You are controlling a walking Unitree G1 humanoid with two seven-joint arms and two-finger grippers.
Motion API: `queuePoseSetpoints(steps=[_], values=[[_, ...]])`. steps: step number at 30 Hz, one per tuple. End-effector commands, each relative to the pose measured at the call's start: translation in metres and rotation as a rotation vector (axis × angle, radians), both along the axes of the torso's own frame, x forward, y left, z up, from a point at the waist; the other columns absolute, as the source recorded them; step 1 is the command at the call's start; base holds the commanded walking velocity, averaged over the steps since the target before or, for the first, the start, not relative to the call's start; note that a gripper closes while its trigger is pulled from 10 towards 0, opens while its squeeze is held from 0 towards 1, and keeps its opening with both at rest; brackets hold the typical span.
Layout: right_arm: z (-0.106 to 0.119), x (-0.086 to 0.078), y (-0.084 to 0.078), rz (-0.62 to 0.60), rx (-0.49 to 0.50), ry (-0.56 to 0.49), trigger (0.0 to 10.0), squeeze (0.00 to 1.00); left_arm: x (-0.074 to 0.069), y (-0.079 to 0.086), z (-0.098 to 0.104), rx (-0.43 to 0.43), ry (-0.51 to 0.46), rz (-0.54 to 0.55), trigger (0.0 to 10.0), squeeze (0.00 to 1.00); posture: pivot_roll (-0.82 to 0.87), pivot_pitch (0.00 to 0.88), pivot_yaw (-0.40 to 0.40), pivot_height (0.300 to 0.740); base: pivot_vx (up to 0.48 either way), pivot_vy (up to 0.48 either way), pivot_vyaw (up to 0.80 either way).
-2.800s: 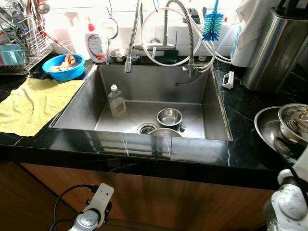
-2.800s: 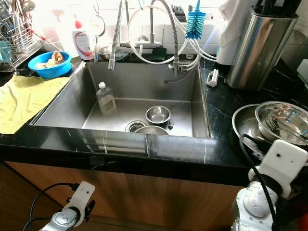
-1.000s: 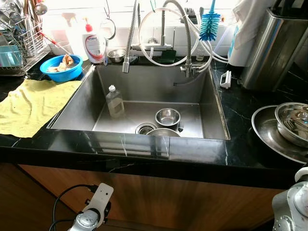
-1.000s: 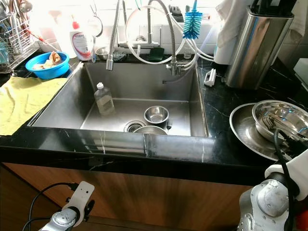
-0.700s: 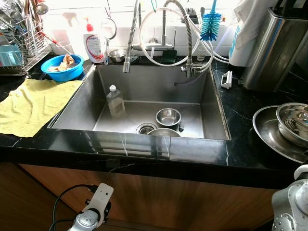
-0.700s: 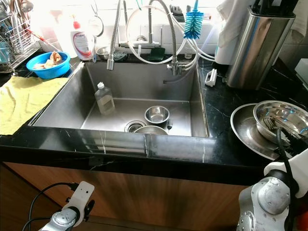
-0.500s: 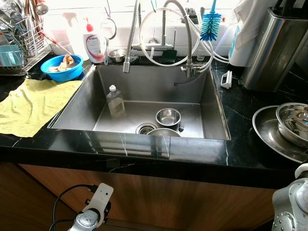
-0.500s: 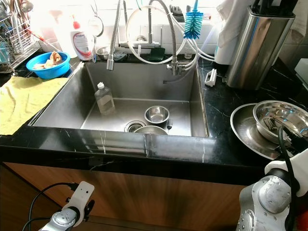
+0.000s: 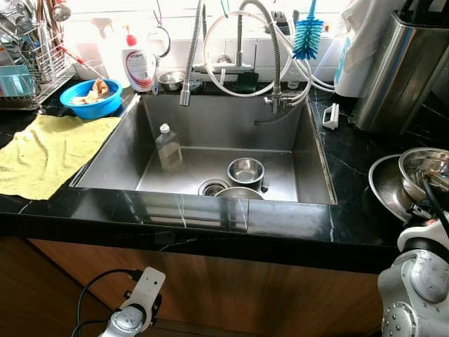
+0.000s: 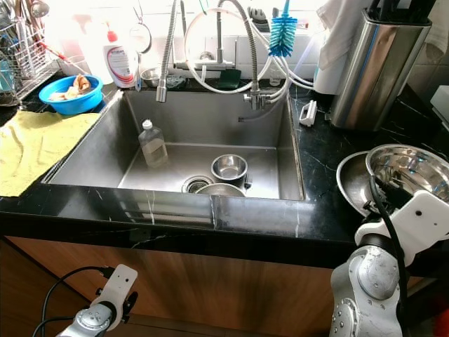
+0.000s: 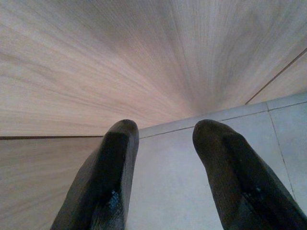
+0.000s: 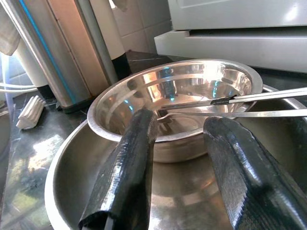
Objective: Kitchen organization
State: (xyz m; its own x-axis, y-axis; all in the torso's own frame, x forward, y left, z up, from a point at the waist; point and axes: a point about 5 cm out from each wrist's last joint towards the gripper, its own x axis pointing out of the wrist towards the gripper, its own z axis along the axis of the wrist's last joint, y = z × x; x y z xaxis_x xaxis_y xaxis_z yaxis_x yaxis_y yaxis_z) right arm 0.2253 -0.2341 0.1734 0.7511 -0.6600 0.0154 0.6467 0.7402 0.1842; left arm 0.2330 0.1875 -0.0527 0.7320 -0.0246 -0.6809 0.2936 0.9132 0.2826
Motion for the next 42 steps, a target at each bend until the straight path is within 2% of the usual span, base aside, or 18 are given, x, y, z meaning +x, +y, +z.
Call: queuePoseSetpoints(steps=[1,11,23,28,34,42], values=[[-0.001,0.004,0.007,0.044,0.013,0.007,10.0,0.00,0.000,0.004,0.001,0.017,-0.004,0.000,10.0,0.00,-0.13,0.000,0.053,0.740,0.000,0.000,0.00],[0.008,0.012,0.019,0.152,-0.056,-0.016,10.0,0.00,0.001,0.004,0.001,0.019,-0.009,0.001,10.0,0.00,-0.13,0.000,0.053,0.740,0.000,0.000,0.00],[0.012,0.014,0.023,0.185,-0.071,-0.025,10.0,0.00,0.002,0.004,0.002,0.019,-0.010,0.001,10.0,0.00,-0.13,0.000,0.054,0.740,0.000,0.000,0.00],[0.008,0.014,0.026,0.212,-0.075,-0.001,10.0,0.00,0.002,0.005,0.002,0.021,-0.008,0.001,10.0,0.00,-0.14,0.000,0.053,0.740,0.000,0.000,0.00],[-0.007,0.011,0.025,0.186,-0.062,0.098,10.0,0.00,0.002,0.005,0.002,0.022,-0.008,0.002,10.0,0.00,-0.14,0.000,0.053,0.740,0.000,0.000,0.00],[-0.007,0.008,0.025,0.189,-0.074,0.103,10.0,0.00,0.002,0.005,0.002,0.023,-0.008,0.001,10.0,0.00,-0.14,0.000,0.054,0.740,0.000,0.000,0.00]])
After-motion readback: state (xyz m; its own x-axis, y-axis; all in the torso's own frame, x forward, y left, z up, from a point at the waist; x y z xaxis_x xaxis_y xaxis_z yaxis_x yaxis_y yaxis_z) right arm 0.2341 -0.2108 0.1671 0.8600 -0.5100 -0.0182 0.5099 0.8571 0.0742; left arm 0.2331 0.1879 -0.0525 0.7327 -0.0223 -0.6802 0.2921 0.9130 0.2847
